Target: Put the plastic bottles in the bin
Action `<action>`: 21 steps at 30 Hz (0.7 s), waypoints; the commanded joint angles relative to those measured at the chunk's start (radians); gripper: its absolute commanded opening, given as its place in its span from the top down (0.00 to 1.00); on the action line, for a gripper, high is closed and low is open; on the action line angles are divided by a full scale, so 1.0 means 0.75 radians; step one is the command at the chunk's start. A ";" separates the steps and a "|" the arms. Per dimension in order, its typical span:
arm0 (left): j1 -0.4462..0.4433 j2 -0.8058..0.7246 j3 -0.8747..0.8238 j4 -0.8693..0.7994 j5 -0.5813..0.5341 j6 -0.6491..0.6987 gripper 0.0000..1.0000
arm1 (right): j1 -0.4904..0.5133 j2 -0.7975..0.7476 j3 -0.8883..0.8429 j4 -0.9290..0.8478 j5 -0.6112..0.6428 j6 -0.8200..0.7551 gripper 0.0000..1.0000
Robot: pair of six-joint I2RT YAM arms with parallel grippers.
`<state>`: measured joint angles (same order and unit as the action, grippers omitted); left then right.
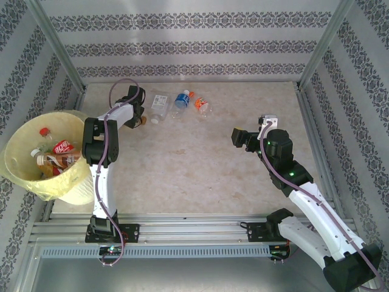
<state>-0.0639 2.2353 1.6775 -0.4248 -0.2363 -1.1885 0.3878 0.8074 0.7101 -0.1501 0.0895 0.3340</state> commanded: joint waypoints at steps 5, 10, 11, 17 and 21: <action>-0.013 -0.188 -0.134 0.164 0.031 0.314 0.49 | -0.012 -0.006 -0.011 0.010 0.000 0.009 0.02; -0.044 -0.280 -0.206 0.177 0.063 0.417 0.52 | -0.012 0.008 -0.010 0.032 -0.022 0.012 0.02; -0.056 -0.292 -0.206 0.163 0.076 0.444 0.52 | -0.012 0.012 -0.010 0.039 -0.030 0.013 0.02; -0.124 -0.380 -0.256 0.100 0.100 0.541 0.52 | -0.011 0.018 -0.027 0.106 -0.126 0.013 0.02; -0.159 -0.446 -0.315 0.092 0.109 0.560 0.51 | -0.011 0.027 -0.035 0.146 -0.163 0.012 0.02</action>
<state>-0.1699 1.9522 1.4658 -0.3401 -0.1593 -0.8192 0.3878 0.8230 0.6979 -0.0956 0.0093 0.3374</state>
